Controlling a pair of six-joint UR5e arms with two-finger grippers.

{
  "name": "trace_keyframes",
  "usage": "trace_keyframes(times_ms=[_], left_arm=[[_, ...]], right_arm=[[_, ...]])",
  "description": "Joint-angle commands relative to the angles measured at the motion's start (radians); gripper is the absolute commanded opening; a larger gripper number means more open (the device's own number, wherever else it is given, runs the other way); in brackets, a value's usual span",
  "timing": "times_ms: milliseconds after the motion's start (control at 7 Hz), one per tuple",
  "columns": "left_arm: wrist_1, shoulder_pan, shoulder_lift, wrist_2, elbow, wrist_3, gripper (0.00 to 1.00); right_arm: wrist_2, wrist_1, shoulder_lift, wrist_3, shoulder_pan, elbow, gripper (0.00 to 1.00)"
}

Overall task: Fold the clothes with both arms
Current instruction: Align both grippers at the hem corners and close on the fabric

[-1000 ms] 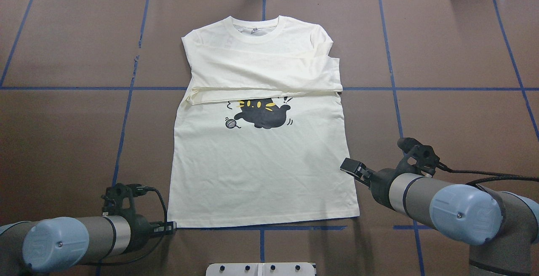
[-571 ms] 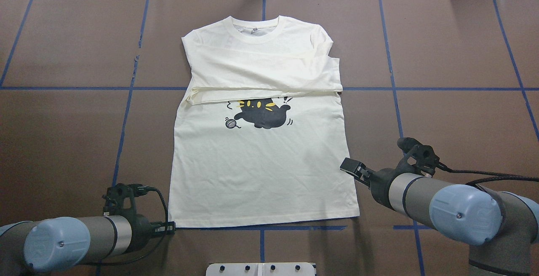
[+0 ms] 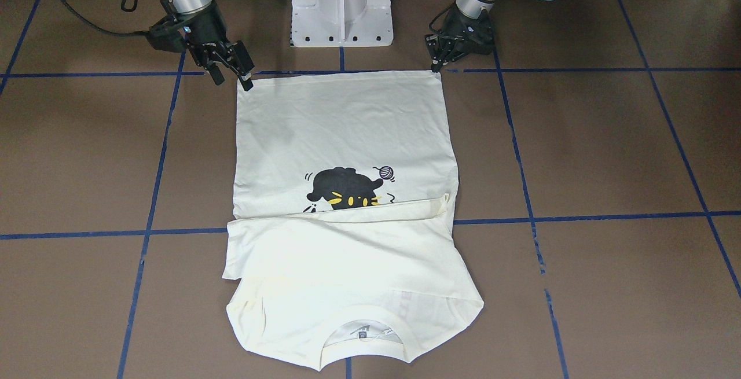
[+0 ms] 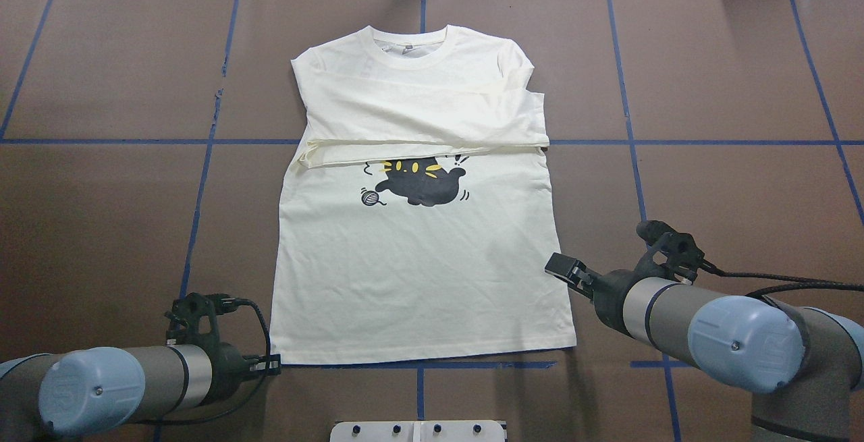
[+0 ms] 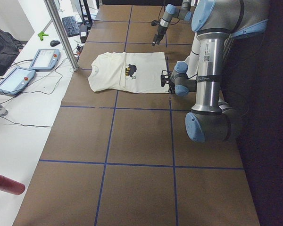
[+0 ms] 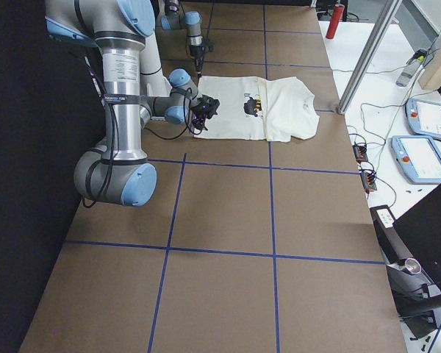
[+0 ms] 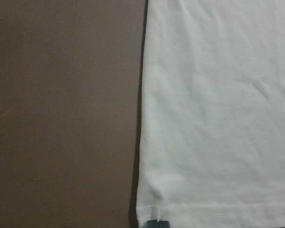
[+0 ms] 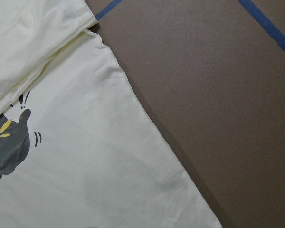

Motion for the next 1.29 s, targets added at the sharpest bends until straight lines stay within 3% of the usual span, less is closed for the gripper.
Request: trace_keyframes(times_ms=[0,429,571,714,1143], left_arm=[[0.0,-0.012,0.0,0.002,0.0,0.003,0.0],[0.0,-0.021,0.011,-0.004,-0.049,0.01,0.0],[0.0,-0.02,0.009,-0.003,-0.049,0.01,0.0],[0.0,-0.021,0.009,0.002,-0.049,0.007,0.0],[0.0,-0.023,0.009,0.032,-0.051,0.006,0.0]], right_arm=[[0.001,0.0,0.0,0.001,0.0,0.0,0.94],[-0.001,-0.008,-0.001,0.002,-0.011,0.0,0.93],[0.007,-0.024,-0.007,0.067,-0.02,0.0,0.78],[0.004,-0.075,-0.009,0.121,-0.042,0.0,0.74],[-0.001,-0.127,-0.024,0.131,-0.091,-0.005,0.78]])
